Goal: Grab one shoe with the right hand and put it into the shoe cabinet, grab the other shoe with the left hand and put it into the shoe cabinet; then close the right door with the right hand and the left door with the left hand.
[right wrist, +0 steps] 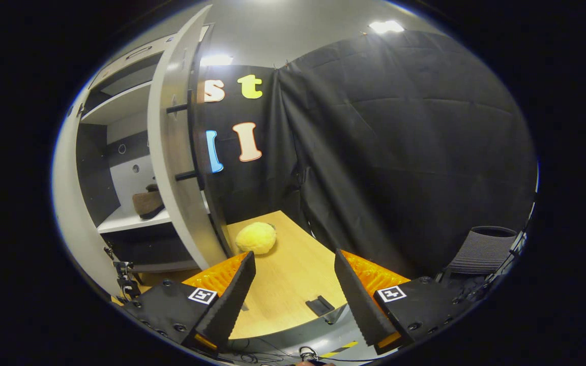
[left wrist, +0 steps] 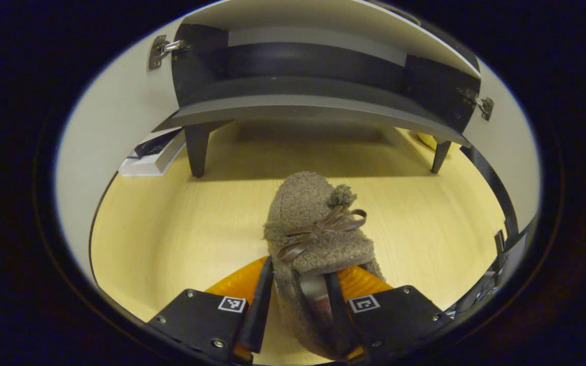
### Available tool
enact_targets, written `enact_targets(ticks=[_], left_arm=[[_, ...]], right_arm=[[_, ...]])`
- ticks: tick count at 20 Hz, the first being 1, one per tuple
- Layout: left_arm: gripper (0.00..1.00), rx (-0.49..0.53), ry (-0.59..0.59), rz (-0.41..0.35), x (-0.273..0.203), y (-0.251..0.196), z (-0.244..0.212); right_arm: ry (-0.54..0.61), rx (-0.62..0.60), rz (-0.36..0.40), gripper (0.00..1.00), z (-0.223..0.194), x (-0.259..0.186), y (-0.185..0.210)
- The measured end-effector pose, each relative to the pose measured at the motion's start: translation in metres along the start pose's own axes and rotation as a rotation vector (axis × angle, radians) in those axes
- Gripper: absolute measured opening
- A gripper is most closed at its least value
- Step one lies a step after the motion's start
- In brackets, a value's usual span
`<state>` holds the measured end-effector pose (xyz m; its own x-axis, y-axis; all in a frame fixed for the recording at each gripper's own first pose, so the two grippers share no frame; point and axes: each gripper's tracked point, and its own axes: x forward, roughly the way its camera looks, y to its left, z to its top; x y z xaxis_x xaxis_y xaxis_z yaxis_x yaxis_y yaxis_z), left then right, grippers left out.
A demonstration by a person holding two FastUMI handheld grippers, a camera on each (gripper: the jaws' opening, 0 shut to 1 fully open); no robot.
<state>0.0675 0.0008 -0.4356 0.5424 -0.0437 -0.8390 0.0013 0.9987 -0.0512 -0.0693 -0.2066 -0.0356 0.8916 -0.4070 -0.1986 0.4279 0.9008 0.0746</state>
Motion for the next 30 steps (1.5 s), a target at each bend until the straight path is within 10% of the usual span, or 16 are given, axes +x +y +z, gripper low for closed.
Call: enact_targets(ticks=[7, 9, 12, 30], left_arm=[[0.46, -0.009, 0.043, 0.058, 0.004, 0.013, 0.003], [0.14, -0.086, 0.066, 0.084, 0.005, 0.014, 0.003], [0.05, -0.083, 0.065, 0.103, 0.001, 0.018, 0.01], [0.04, -0.095, -0.074, 0.04, -0.055, 0.014, 0.058]], right_arm=[[-0.012, 0.038, -0.035, 0.99, 0.007, 0.031, -0.031], [-0.019, 0.041, -0.041, 0.99, 0.009, 0.038, -0.037], [-0.027, 0.035, -0.038, 0.98, 0.012, 0.049, -0.038], [-0.025, 0.022, 0.006, 0.99, 0.038, 0.089, -0.041]])
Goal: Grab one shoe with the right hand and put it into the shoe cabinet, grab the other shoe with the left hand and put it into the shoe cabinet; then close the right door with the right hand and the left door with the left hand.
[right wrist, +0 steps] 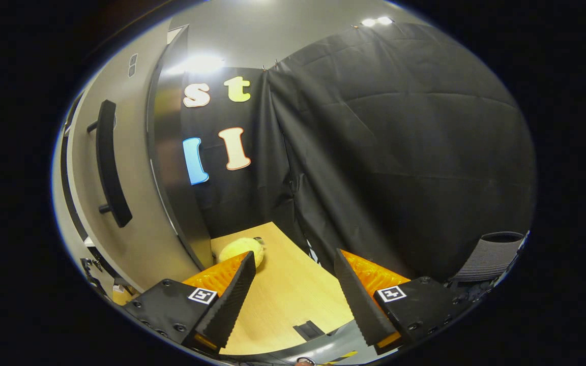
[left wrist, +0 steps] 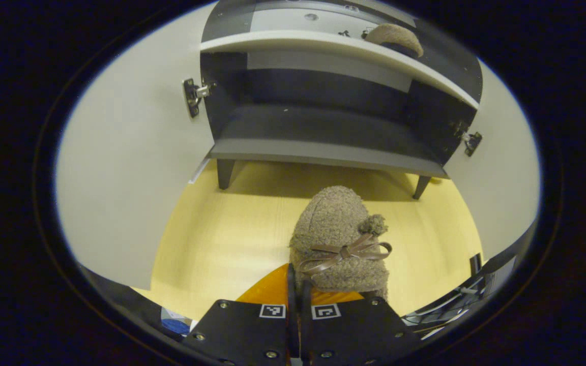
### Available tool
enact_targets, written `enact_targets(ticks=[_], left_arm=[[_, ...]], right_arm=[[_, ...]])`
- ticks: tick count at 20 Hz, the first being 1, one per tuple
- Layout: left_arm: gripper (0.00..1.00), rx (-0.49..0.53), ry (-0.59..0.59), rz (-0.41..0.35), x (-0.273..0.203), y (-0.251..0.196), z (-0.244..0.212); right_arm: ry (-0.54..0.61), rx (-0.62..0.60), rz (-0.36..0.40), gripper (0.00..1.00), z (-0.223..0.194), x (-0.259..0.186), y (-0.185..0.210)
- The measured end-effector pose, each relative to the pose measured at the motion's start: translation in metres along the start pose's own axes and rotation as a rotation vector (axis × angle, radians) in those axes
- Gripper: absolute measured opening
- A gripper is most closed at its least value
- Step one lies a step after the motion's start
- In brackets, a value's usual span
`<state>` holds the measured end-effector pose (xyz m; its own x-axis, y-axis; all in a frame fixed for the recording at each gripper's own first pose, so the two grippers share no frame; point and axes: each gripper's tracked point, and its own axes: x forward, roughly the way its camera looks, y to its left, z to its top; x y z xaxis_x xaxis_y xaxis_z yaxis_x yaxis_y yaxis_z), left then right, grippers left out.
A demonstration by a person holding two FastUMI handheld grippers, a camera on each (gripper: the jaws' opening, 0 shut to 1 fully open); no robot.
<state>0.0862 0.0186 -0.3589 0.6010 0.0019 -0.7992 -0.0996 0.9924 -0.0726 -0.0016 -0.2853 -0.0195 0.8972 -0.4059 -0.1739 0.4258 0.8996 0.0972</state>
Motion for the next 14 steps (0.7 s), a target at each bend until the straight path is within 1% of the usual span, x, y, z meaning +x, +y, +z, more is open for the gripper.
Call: enact_targets(ticks=[3, 7, 10, 12, 13, 14], left_arm=[[0.04, -0.016, -0.027, -0.03, -0.012, -0.001, 0.025], [0.04, -0.017, -0.086, -0.04, -0.03, -0.008, 0.056], [0.04, -0.025, -0.157, -0.072, -0.035, -0.022, 0.096], [0.04, -0.035, -0.199, -0.099, -0.033, -0.027, 0.113], [0.04, -0.037, -0.215, -0.106, -0.035, -0.024, 0.122], [0.04, -0.032, -0.233, -0.111, -0.041, -0.021, 0.141]], right_arm=[[-0.01, -0.008, -0.007, 0.98, 0.008, 0.009, -0.002], [0.001, -0.012, 0.01, 0.99, 0.007, 0.018, 0.005], [0.0, -0.018, 0.026, 0.99, 0.006, 0.023, 0.011], [-0.001, -0.015, 0.034, 0.98, 0.005, 0.024, 0.013], [-0.002, -0.011, 0.037, 0.99, 0.003, 0.023, 0.014], [-0.006, -0.006, 0.035, 0.99, 0.003, 0.024, 0.013]])
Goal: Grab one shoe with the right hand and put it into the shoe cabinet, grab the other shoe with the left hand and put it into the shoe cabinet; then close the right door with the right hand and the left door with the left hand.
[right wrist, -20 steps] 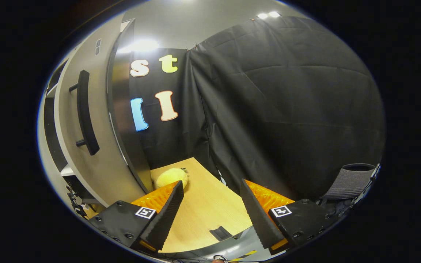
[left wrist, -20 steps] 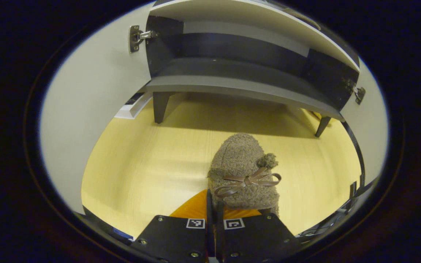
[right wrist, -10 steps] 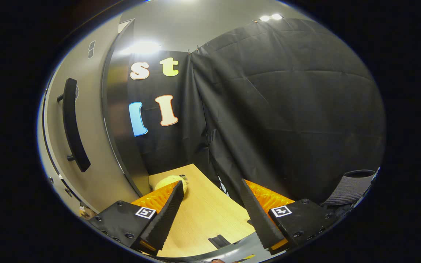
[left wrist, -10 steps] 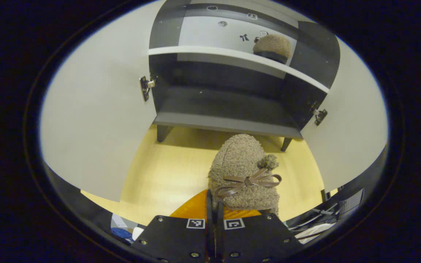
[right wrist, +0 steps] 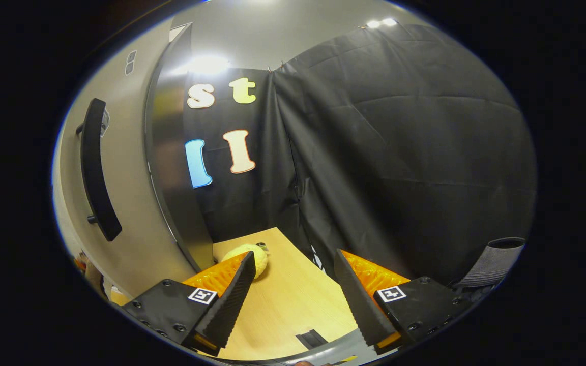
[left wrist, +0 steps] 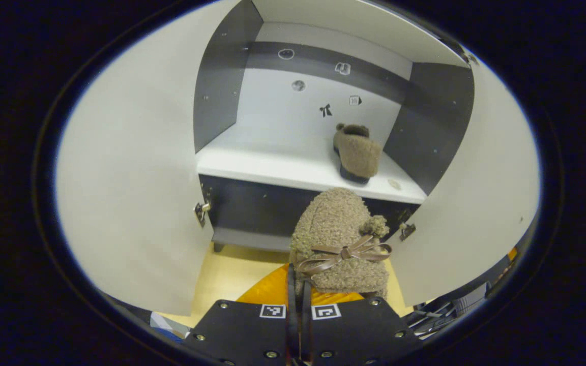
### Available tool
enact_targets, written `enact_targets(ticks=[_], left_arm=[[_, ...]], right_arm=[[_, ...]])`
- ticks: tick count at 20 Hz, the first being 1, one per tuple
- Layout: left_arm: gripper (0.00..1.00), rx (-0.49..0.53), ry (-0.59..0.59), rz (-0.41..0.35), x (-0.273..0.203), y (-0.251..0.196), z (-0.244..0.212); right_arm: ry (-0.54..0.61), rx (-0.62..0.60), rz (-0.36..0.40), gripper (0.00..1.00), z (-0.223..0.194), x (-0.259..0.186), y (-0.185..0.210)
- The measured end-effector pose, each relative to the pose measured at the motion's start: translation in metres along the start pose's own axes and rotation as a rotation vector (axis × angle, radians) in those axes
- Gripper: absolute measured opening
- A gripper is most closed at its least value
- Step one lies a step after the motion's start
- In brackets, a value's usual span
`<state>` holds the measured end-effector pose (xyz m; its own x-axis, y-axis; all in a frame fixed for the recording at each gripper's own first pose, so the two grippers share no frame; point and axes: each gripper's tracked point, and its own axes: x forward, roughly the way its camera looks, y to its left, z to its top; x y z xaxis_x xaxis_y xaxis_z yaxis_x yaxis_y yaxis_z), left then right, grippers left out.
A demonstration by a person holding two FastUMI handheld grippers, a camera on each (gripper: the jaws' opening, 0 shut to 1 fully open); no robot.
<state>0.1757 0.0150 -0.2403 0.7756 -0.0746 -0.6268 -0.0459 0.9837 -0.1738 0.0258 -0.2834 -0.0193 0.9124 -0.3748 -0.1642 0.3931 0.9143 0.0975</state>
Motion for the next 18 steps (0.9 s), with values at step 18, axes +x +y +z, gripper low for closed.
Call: enact_targets(ticks=[18], left_arm=[[0.03, 0.177, -0.335, 0.12, 0.114, 0.027, 0.253]], right_arm=[[-0.095, 0.101, -0.117, 0.98, 0.007, -0.036, -0.034]])
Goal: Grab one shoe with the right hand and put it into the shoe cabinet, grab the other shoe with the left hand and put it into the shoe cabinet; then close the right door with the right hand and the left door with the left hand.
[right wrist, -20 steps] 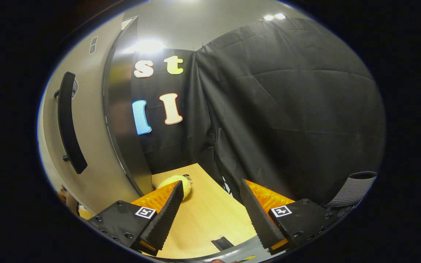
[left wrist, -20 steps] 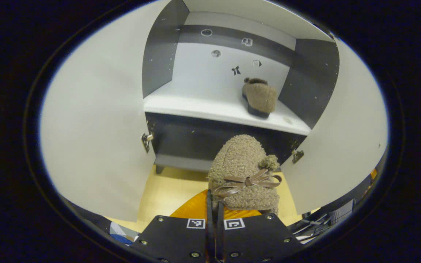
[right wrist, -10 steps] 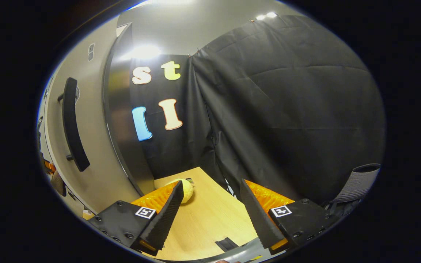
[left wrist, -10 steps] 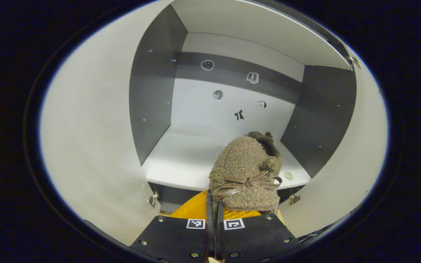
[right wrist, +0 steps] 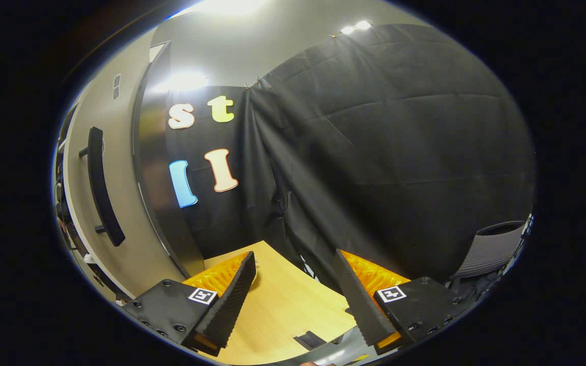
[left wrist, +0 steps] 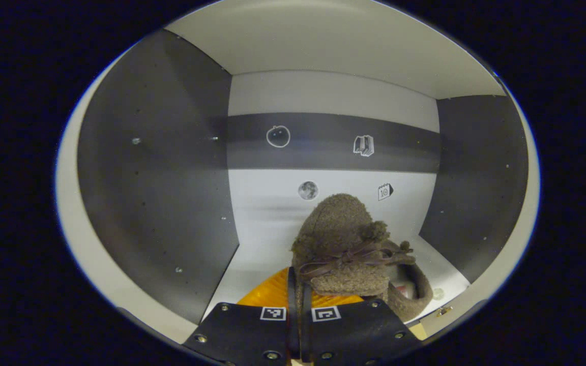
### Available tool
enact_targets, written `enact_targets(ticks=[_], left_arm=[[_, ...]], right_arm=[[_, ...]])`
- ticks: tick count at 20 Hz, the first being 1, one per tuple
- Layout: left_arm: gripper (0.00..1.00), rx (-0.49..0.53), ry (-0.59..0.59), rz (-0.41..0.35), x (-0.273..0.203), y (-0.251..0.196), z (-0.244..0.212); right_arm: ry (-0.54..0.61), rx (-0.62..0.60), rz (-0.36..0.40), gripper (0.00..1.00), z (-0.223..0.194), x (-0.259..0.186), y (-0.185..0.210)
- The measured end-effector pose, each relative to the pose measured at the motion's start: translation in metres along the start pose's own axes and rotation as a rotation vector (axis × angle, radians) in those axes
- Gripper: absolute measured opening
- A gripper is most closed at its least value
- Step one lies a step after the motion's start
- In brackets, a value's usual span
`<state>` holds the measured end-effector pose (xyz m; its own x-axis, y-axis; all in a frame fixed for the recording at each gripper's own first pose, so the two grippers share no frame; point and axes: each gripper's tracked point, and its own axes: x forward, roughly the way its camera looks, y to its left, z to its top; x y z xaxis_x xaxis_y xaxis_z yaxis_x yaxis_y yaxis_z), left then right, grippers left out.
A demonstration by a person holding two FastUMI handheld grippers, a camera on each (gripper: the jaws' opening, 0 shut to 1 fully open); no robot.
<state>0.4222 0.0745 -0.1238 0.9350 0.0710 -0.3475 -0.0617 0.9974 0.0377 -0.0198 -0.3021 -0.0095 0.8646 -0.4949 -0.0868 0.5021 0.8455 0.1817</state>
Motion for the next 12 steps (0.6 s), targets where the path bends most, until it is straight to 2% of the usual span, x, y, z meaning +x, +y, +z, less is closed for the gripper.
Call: enact_targets(ticks=[3, 4, 5, 7, 9, 12], left_arm=[[0.03, 0.007, -0.006, 0.024, 0.029, -0.001, -0.006], [0.12, -0.009, -0.007, 0.033, 0.039, -0.003, -0.01], [0.03, -0.023, -0.001, 0.039, 0.047, -0.003, -0.017], [0.03, -0.01, 0.019, 0.039, 0.057, -0.006, -0.024], [0.06, 0.047, 0.025, 0.029, 0.063, -0.008, -0.027], [0.12, 0.055, 0.034, 0.004, 0.062, -0.015, -0.034]], right_arm=[[-0.015, 0.01, -0.055, 0.98, 0.0, -0.009, -0.015], [-0.016, 0.012, -0.068, 0.98, -0.001, -0.013, -0.02], [-0.011, 0.012, -0.08, 0.98, -0.004, -0.015, -0.025], [-0.001, 0.01, -0.1, 0.98, -0.007, -0.02, -0.034], [-0.001, 0.013, -0.117, 0.98, -0.006, -0.021, -0.042], [0.004, 0.035, -0.113, 0.98, -0.007, -0.021, -0.042]])
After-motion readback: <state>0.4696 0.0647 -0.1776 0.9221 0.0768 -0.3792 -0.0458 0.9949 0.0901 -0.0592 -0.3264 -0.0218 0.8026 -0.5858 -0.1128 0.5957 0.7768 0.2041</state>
